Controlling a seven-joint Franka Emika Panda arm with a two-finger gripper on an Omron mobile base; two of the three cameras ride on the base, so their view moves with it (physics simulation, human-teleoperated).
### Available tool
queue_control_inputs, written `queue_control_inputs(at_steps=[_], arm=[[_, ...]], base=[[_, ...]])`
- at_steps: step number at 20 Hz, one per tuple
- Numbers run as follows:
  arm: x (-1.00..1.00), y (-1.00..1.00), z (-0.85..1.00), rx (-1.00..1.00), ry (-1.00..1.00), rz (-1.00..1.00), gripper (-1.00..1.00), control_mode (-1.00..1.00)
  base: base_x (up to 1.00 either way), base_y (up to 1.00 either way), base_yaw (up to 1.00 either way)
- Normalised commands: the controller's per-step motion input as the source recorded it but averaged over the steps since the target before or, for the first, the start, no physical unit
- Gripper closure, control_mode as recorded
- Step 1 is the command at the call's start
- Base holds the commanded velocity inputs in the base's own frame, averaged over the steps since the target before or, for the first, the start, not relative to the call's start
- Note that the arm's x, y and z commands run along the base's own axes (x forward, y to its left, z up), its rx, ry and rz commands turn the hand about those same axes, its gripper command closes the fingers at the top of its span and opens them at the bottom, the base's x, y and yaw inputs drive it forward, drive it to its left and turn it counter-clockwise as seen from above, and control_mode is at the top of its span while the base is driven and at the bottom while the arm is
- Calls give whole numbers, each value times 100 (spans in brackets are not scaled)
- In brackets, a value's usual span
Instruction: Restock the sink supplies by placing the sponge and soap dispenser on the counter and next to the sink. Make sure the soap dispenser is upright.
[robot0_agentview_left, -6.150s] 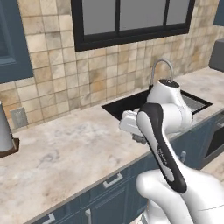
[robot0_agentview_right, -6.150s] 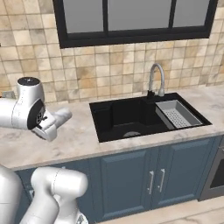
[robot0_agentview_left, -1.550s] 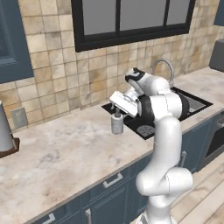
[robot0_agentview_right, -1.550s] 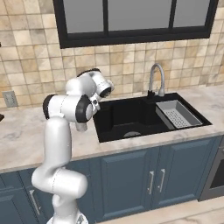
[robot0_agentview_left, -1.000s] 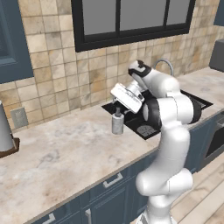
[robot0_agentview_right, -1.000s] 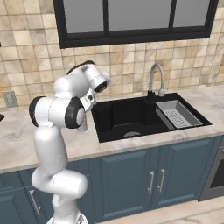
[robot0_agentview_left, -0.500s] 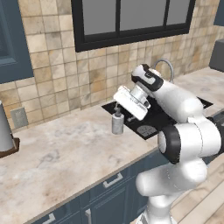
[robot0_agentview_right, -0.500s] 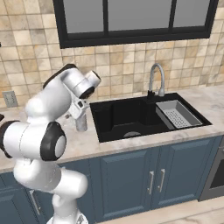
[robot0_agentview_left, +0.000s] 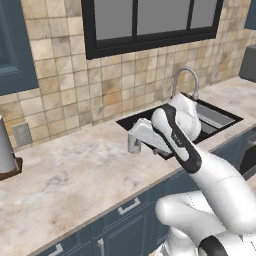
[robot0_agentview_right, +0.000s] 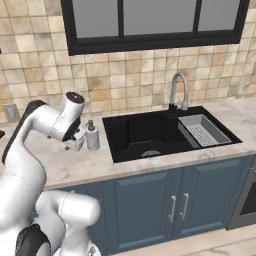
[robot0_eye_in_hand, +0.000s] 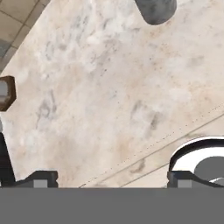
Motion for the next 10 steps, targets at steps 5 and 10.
queue_control_inputs(at_steps=[5,10], arm=[[-100,0,17,-14,-40,0,-100,-100],[-70,0,0,-2,-19,0,-100,-100]], base=[[0,0,0],[0,0,0]])
